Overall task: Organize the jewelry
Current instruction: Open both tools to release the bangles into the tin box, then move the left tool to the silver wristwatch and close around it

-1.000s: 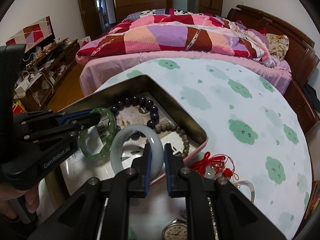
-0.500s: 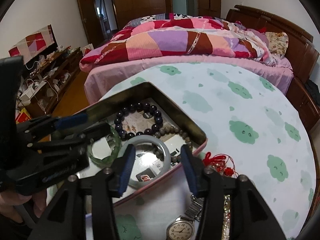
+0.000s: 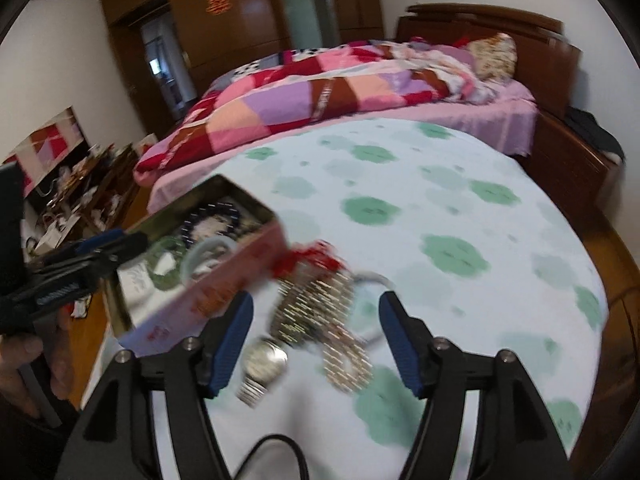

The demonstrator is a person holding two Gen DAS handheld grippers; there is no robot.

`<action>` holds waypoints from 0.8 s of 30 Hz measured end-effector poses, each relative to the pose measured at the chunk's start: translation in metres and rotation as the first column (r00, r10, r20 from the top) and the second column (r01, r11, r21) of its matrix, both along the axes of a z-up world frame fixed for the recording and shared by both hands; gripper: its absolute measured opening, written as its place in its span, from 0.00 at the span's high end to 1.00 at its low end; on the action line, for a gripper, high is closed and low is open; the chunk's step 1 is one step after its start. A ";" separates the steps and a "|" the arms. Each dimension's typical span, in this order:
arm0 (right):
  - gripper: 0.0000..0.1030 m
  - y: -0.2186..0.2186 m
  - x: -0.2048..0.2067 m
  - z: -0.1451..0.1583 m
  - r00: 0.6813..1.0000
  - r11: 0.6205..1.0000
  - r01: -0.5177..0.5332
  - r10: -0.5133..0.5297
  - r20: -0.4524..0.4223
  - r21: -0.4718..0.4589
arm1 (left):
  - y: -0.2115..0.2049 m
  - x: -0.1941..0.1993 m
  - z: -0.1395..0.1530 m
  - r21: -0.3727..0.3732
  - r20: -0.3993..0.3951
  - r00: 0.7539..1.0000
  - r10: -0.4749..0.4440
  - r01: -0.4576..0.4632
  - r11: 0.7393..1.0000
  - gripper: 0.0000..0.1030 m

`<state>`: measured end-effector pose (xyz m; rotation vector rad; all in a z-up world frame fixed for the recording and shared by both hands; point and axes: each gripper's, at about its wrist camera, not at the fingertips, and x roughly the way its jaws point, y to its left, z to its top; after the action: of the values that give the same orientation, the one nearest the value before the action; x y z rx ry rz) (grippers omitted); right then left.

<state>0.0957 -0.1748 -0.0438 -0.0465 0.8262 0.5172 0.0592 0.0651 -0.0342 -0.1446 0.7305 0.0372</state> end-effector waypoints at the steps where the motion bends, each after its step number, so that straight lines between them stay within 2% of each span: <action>1: 0.31 -0.007 -0.002 -0.002 1.000 1.000 0.017 -0.017 0.001 -0.007 | -0.006 -0.002 0.001 0.006 0.004 1.000 -0.010 0.010 1.000 0.36; 8: 0.30 -0.033 -0.007 -0.027 0.996 0.994 0.086 -0.087 -0.006 -0.063 | -0.062 -0.011 0.000 0.050 -0.006 0.993 -0.118 0.119 0.992 0.36; 11: 0.27 -0.041 -0.008 -0.038 0.993 0.992 0.114 -0.115 -0.017 -0.045 | -0.081 -0.014 -0.006 0.045 -0.021 0.987 -0.158 0.159 0.986 0.36; 15: 0.27 -0.044 -0.007 -0.045 0.991 0.990 0.131 -0.132 -0.020 -0.051 | -0.108 -0.015 -0.018 0.087 -0.056 0.973 -0.224 0.228 0.970 0.36; 20: 0.26 -0.046 -0.010 -0.049 0.990 0.988 0.143 -0.144 -0.004 -0.065 | -0.119 -0.009 -0.035 0.083 -0.109 0.961 -0.255 0.265 0.961 0.36; 24: 0.26 -0.050 -0.009 -0.051 0.988 0.986 0.155 -0.156 -0.010 -0.060 | -0.119 -0.003 -0.044 0.050 -0.138 0.954 -0.265 0.274 0.960 0.36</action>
<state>0.0870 -0.2243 -0.0952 -0.0317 0.8519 0.3462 0.0559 -0.0540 -0.0782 0.0247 0.8729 -0.1907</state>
